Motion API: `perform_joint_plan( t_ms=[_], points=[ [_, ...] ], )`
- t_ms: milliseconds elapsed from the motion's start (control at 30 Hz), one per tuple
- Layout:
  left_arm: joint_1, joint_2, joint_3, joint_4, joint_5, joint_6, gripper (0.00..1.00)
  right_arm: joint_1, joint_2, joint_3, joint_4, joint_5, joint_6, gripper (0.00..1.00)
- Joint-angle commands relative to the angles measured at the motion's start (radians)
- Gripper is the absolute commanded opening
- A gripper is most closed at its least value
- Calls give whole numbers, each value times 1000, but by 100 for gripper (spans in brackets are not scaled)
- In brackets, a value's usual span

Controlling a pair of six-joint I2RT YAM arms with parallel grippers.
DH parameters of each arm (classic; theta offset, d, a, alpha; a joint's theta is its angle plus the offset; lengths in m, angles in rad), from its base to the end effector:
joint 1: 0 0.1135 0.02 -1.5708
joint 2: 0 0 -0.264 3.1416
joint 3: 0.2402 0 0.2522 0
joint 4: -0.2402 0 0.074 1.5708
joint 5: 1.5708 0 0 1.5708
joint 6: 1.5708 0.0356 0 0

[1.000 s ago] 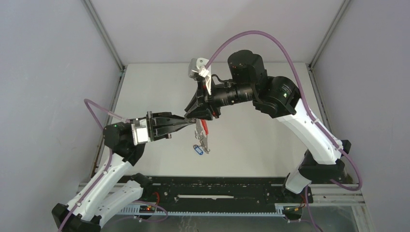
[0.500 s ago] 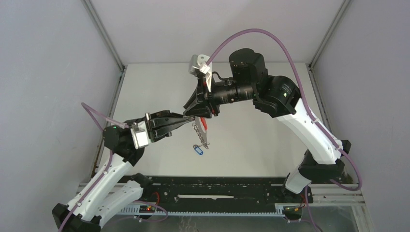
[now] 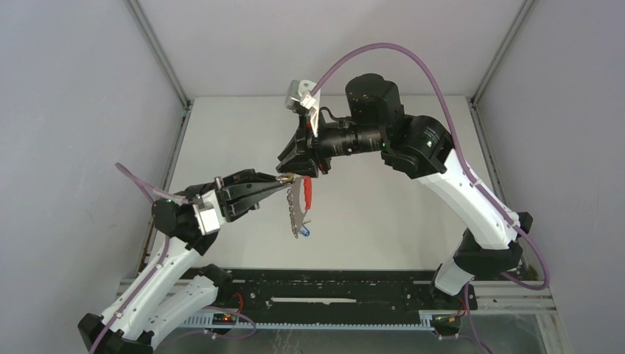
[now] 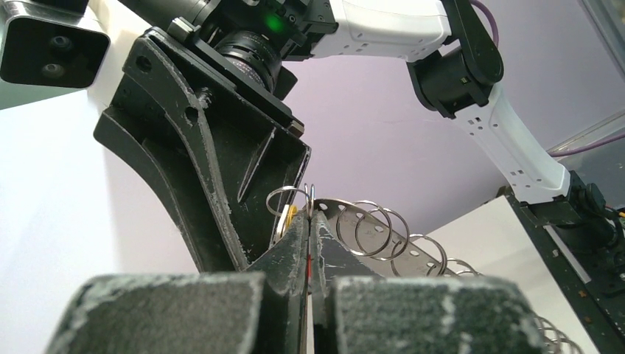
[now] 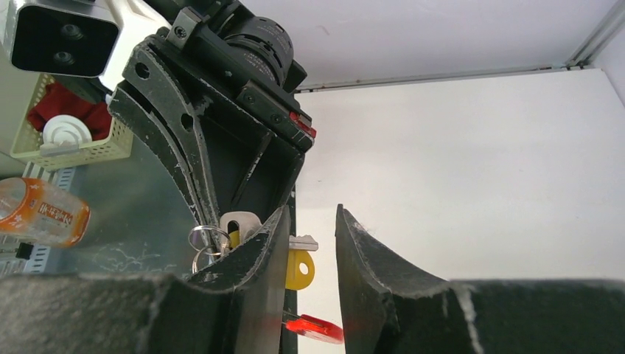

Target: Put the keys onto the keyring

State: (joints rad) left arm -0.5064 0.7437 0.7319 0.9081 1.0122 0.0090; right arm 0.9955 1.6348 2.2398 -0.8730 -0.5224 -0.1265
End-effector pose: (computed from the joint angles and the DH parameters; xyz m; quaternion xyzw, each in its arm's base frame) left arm 0.0985 -0.0891 0.4219 0.5161 0.1633 -0.3586 0.7605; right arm 0.1512 0.2659 0.5379 -0.5413 0.5672 0.4328 0.4449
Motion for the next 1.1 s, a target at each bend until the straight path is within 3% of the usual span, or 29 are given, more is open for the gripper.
perform_joint_plan(
  t_ms=[0,400,600,867,1067],
  points=[
    [-6,-12,-28,40,-29,6,0,-6,-13,12,54,19,20,38],
    [-6,-18,-38,35,-56,-42,0,-33,-56,31,105,146,-9,42],
    [-6,-21,-31,9,-122,-118,0,-54,-150,-25,100,109,-78,56],
    [-3,-23,14,-47,-143,-185,0,-60,-399,-359,152,-117,-349,51],
    [-3,-20,27,-74,-137,-199,0,-53,-345,-306,116,-145,-391,44]
  ],
)
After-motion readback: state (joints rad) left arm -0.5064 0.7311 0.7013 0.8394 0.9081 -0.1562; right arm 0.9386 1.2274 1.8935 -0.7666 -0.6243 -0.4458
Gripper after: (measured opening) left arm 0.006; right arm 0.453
